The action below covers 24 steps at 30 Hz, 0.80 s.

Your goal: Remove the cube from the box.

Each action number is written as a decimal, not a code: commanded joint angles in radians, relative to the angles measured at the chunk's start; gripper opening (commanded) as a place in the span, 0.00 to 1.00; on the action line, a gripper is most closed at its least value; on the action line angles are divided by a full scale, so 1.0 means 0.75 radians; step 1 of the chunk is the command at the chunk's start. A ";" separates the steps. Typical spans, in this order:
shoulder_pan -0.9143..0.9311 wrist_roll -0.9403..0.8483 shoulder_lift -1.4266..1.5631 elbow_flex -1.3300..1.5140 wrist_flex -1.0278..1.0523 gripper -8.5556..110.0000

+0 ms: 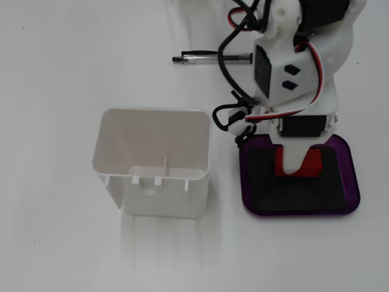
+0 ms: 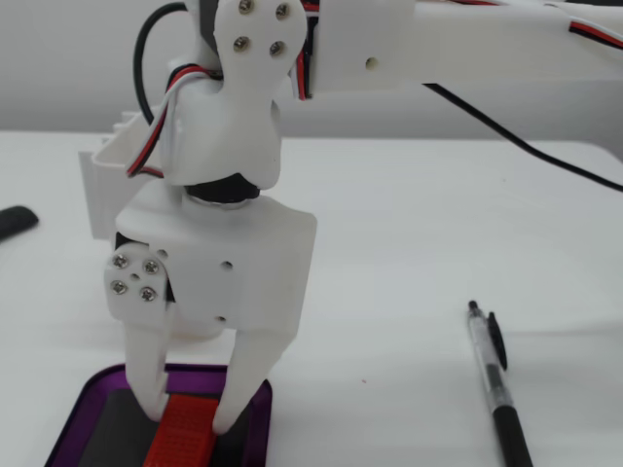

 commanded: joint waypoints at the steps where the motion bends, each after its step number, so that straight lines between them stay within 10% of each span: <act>1: -0.018 -0.002 -0.025 -0.045 -0.002 0.10; 24: -0.041 0.016 0.143 -0.405 0.317 0.08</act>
